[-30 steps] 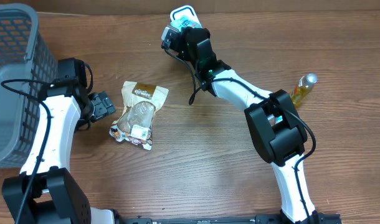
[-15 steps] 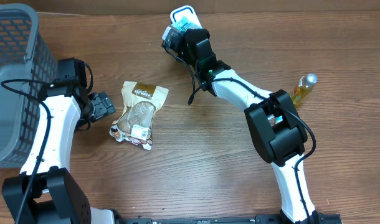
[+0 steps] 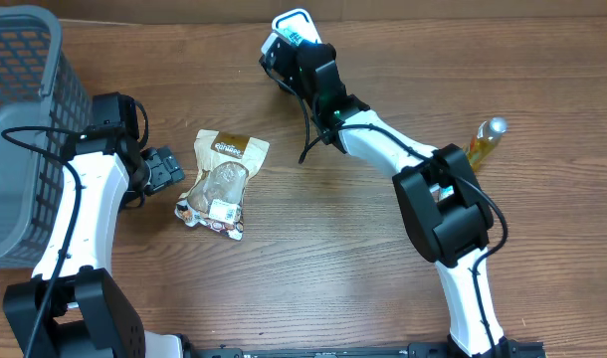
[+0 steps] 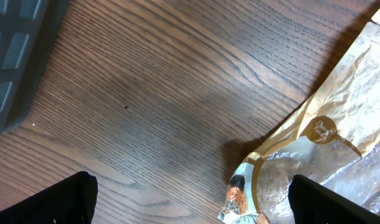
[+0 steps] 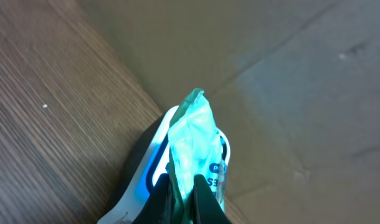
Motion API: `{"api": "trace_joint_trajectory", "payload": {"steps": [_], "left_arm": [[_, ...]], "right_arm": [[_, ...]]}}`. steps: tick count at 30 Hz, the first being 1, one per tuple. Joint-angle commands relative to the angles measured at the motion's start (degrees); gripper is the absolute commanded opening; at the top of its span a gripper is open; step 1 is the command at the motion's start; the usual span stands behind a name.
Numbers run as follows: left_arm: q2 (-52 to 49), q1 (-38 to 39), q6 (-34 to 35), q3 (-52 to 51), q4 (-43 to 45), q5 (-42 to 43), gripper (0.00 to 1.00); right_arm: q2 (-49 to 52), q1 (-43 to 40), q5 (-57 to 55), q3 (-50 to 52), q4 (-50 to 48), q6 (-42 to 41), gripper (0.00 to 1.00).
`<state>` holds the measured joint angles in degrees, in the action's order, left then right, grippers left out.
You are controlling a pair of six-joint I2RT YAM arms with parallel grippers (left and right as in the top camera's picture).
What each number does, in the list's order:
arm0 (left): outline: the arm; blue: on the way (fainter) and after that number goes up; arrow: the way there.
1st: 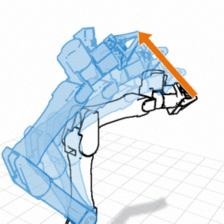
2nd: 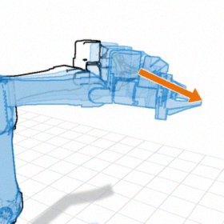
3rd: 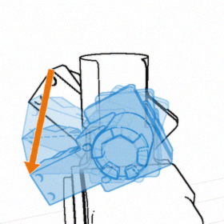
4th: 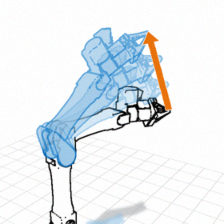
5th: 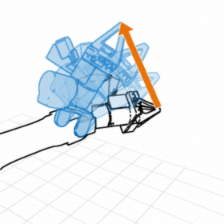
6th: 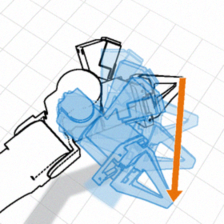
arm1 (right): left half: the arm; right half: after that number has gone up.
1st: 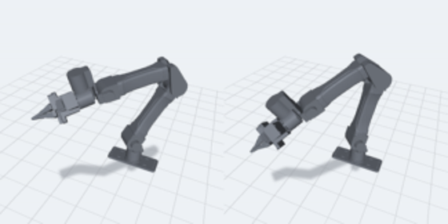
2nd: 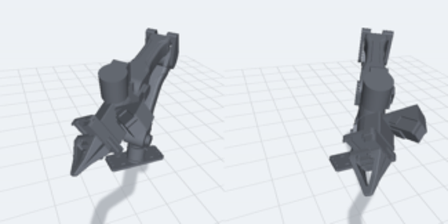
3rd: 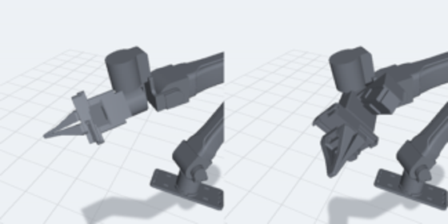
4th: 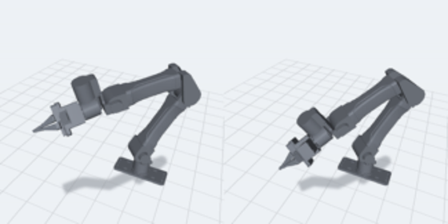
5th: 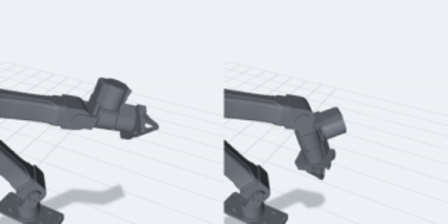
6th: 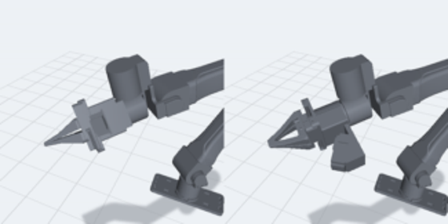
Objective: Scan the item barcode
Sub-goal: 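Lift the tissue pack and hold it in front of the white scanner, then carry the tissue pack right and set it down near the jar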
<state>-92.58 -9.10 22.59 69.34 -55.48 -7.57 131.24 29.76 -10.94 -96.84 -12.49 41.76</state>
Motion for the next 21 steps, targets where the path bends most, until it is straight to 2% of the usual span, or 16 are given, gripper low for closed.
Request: {"api": "trace_joint_trajectory", "payload": {"steps": [1, 8, 10, 14, 18, 20, 21], "left_arm": [[1.0, -0.3, 0.7, -0.1, 0.0, -0.3, 1.00], [1.0, -0.3, 0.8, -0.1, 0.0, -0.3, 1.00], [1.0, -0.3, 0.7, -0.1, 0.0, -0.3, 0.99], [1.0, -0.3, 0.8, -0.1, 0.0, -0.3, 1.00], [1.0, -0.3, 0.8, -0.1, 0.0, -0.3, 0.99], [1.0, -0.3, 0.7, -0.1, 0.0, -0.3, 1.00], [1.0, -0.3, 0.7, -0.1, 0.0, -0.3, 1.00]], "right_arm": [[-10.5, -0.7, -0.4, -0.5, 2.2, -9.1, 0.04], [-22.1, -6.1, 14.8, -0.5, 22.2, -27.7, 0.04], [-24.7, -9.2, 25.4, -0.5, 34.7, -35.6, 0.04], [-24.8, -13.7, 44.1, -0.5, 55.3, -38.8, 0.04], [-24.7, -15.6, 42.2, 1.9, 72.3, -38.8, 0.04], [-24.7, -15.7, 30.7, 8.2, 76.8, -38.8, 0.04], [-24.7, -15.7, 28.3, 9.5, 76.3, -38.8, 0.04]]}}
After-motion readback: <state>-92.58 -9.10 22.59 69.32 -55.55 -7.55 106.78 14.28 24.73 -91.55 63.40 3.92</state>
